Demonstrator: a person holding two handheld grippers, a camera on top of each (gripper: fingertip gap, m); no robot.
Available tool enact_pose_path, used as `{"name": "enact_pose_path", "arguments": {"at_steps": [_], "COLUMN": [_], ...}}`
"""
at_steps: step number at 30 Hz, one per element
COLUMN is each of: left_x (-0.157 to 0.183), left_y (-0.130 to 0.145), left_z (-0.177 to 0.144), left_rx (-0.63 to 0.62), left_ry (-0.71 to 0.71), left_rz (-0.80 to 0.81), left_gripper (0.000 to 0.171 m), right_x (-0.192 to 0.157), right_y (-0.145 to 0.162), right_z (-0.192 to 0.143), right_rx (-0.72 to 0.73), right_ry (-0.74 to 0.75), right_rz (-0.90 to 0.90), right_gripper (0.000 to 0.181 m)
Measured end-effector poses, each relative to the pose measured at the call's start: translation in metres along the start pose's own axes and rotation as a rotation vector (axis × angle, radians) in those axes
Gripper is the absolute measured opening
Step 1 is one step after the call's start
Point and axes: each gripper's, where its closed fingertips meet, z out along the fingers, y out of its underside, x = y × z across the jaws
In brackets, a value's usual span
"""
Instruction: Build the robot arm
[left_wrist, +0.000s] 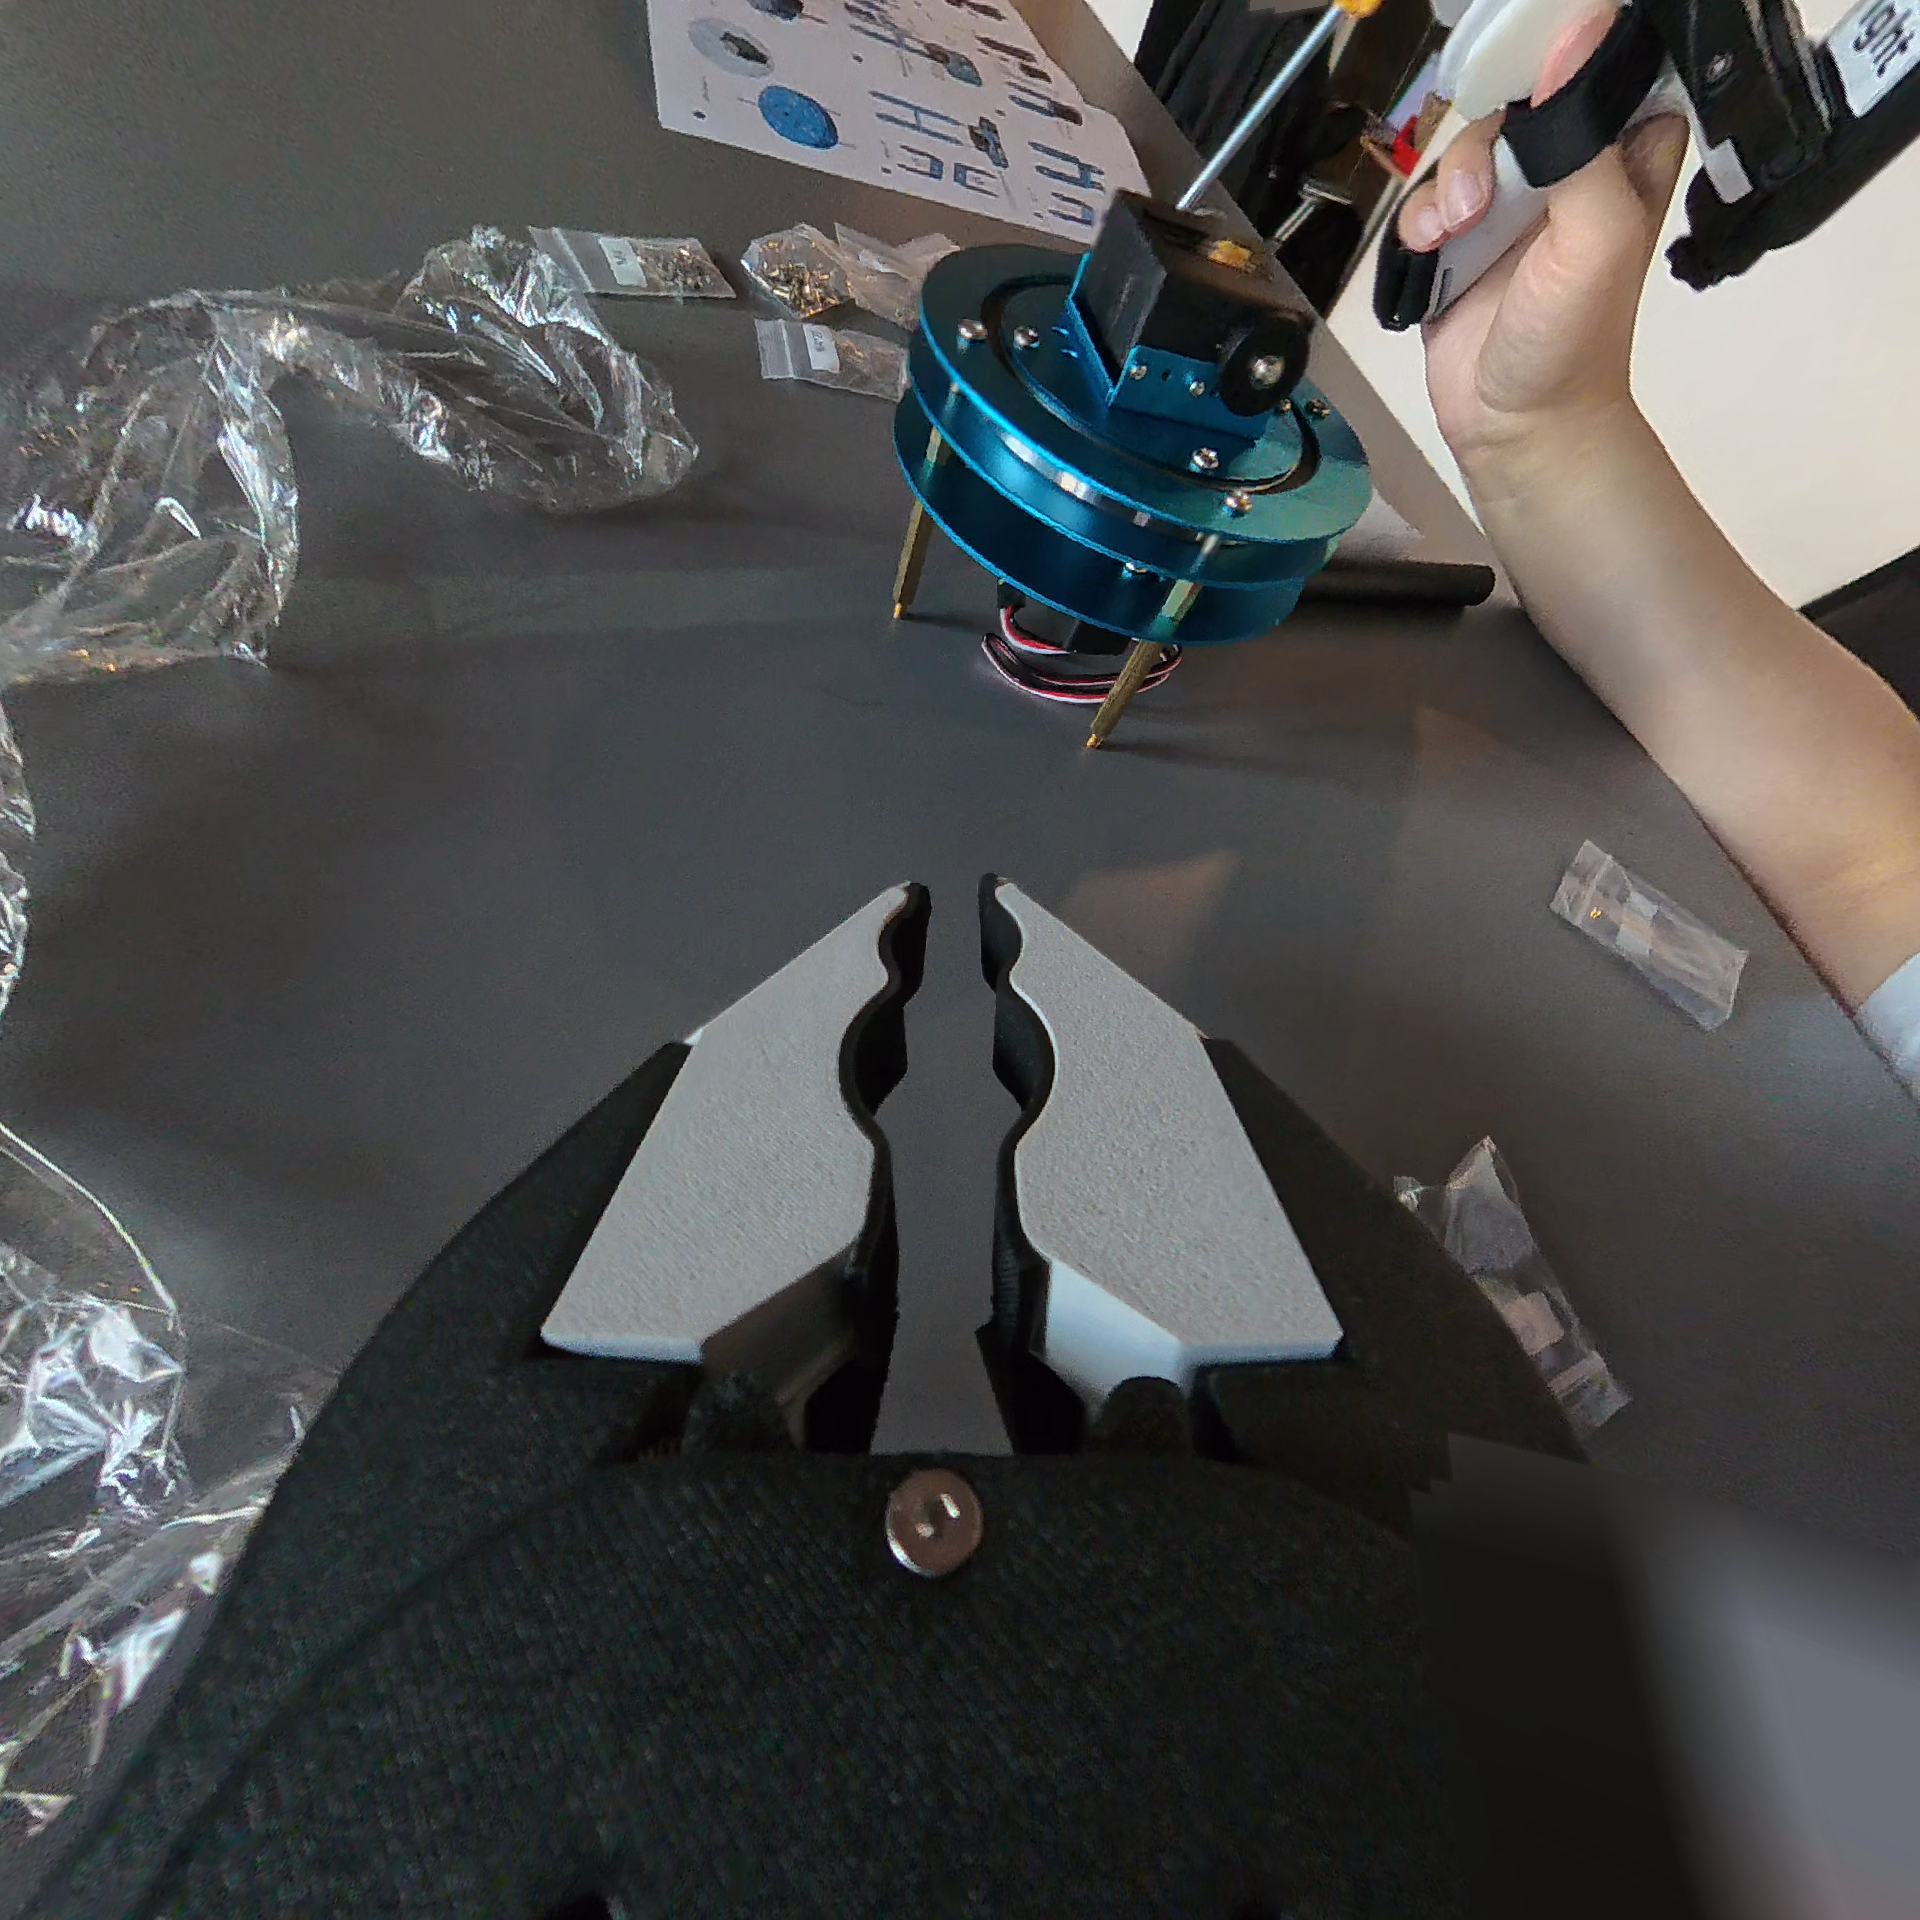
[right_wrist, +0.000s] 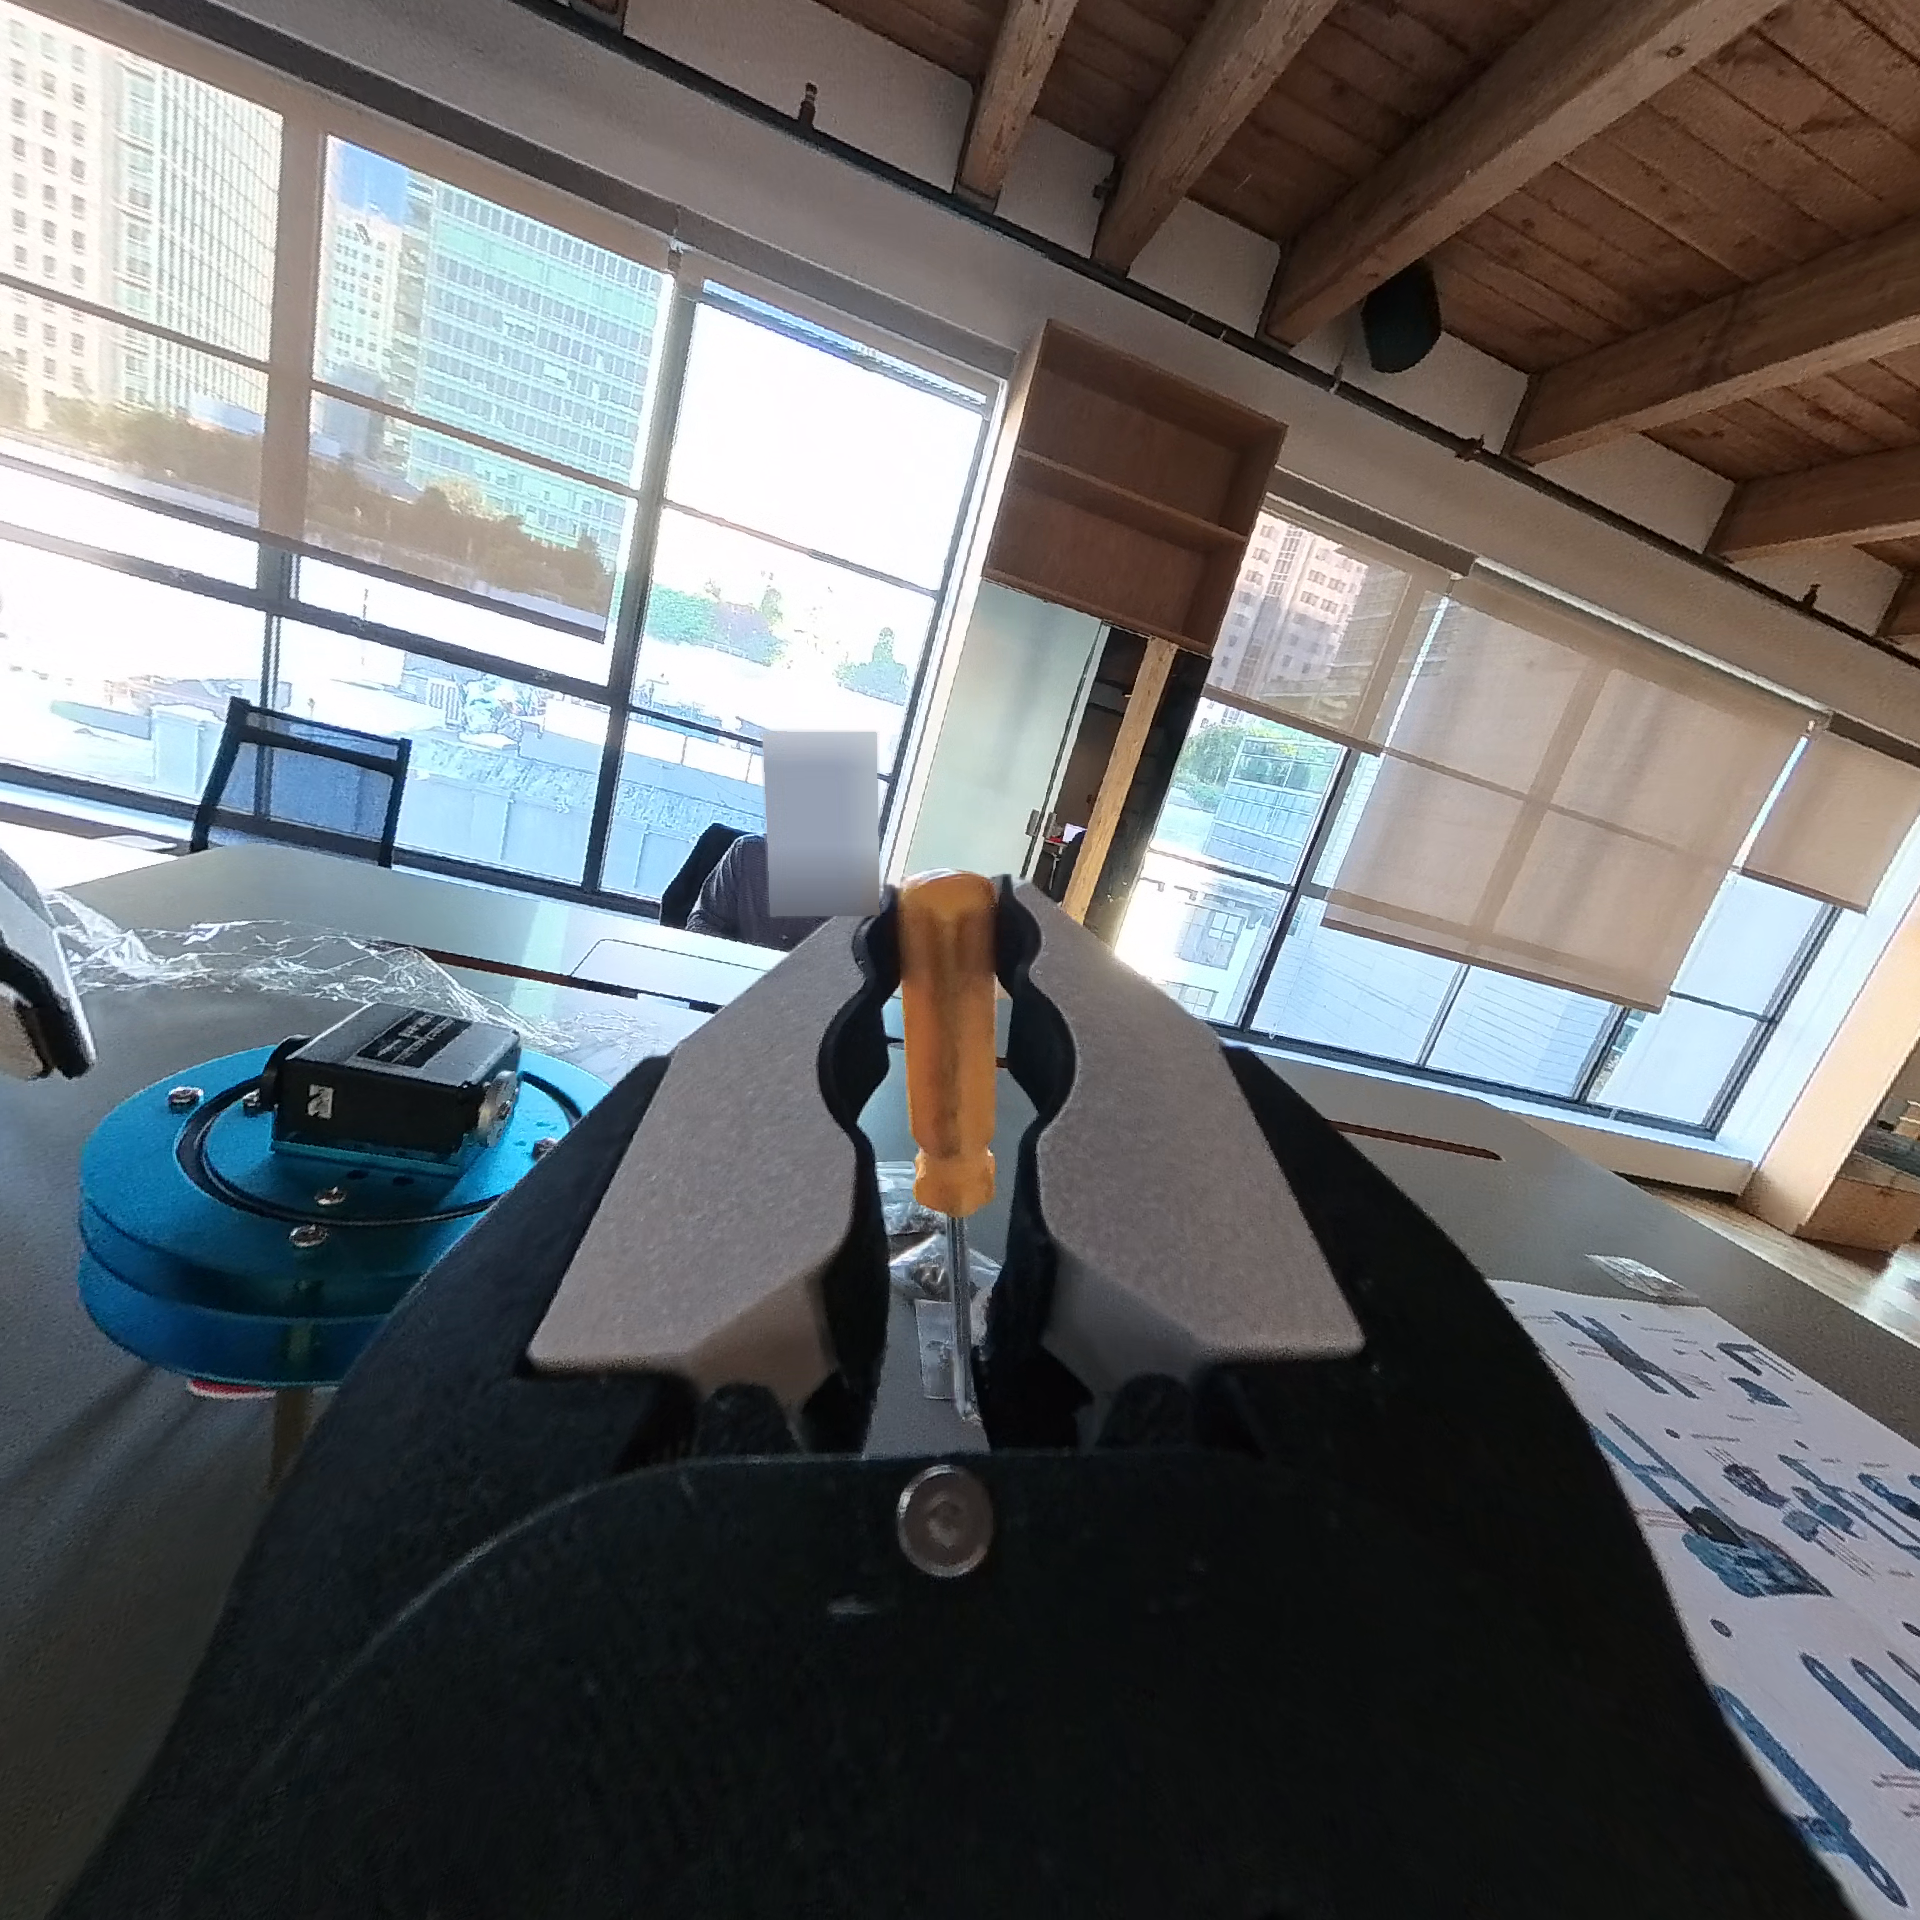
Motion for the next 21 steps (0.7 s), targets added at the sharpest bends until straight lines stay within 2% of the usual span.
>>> {"name": "enact_pose_path", "arguments": {"at_steps": [6,11,14,19,21], "left_x": [0.001,-0.008,-0.013,-0.011,-0.003], "left_y": [0.003,0.001,-0.012,-0.024,-0.037], "left_z": [0.002,-0.001,-0.012,-0.023,-0.032], "left_rx": [-0.019,0.0,0.106,0.213,0.294], "left_ry": [0.032,-0.08,-0.13,-0.084,-0.085], "left_rz": [-0.035,0.014,0.013,-0.018,-0.035], "left_gripper": [0.002,0.0,0.0,0.0,0.0], "right_x": [0.011,0.038,0.063,0.115,0.134], "right_y": [-0.02,-0.035,-0.034,-0.031,-0.027], "right_z": [-0.012,-0.032,-0.044,-0.07,-0.077], "right_rx": [0.104,0.228,0.297,0.428,0.446], "right_ry": [0.024,-0.004,-0.028,-0.063,-0.087], "right_rz": [0.062,0.219,0.365,0.629,0.706], "right_gripper": [0.015,0.015,0.016,0.015,0.015]}}
